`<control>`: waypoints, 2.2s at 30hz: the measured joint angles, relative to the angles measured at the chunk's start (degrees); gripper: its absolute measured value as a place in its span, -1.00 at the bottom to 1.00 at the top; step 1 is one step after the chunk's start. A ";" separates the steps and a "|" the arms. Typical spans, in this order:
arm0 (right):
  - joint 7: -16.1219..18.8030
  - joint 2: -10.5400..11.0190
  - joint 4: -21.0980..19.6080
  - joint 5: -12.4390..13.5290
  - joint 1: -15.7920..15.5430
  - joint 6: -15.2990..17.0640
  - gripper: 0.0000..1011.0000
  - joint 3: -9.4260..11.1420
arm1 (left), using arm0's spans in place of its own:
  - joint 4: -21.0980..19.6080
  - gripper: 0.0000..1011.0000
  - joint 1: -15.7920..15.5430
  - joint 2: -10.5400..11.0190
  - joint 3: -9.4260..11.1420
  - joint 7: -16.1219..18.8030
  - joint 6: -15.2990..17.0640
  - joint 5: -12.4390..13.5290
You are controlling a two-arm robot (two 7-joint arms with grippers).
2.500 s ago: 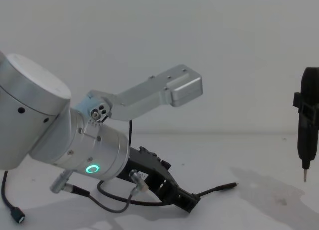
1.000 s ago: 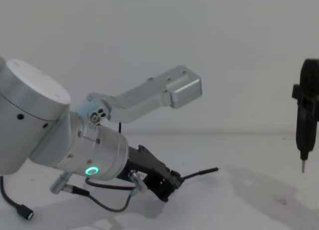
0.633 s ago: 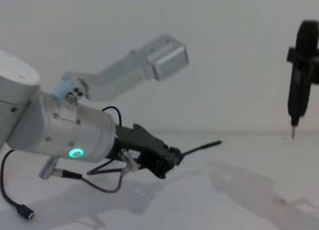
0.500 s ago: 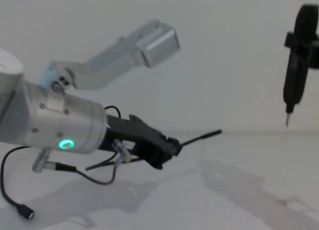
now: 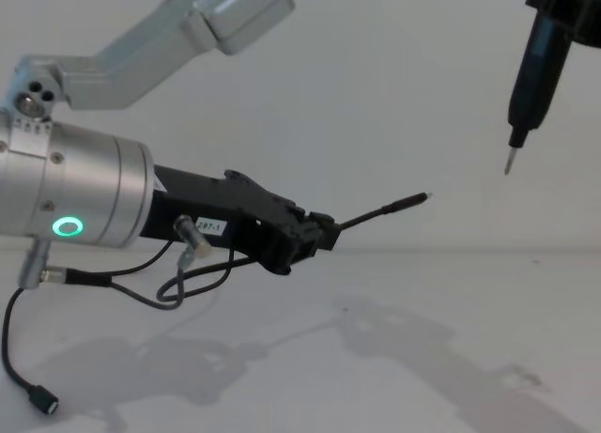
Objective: Pick up the data cable with the one hand.
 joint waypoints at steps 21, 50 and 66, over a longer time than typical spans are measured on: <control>1.62 -2.65 2.11 3.86 1.93 0.62 -0.47 -1.81 | -2.06 -0.93 0.76 1.46 -1.22 -1.54 -1.10 -1.85; 2.19 -2.45 5.33 4.98 5.71 1.80 -0.47 -3.73 | -2.54 -0.93 0.93 1.80 -1.52 -1.89 -1.35 -2.25; 2.24 -1.70 5.62 4.22 6.10 2.43 -0.47 -3.24 | -2.55 -0.93 0.93 1.82 -1.53 -1.89 -1.36 -2.28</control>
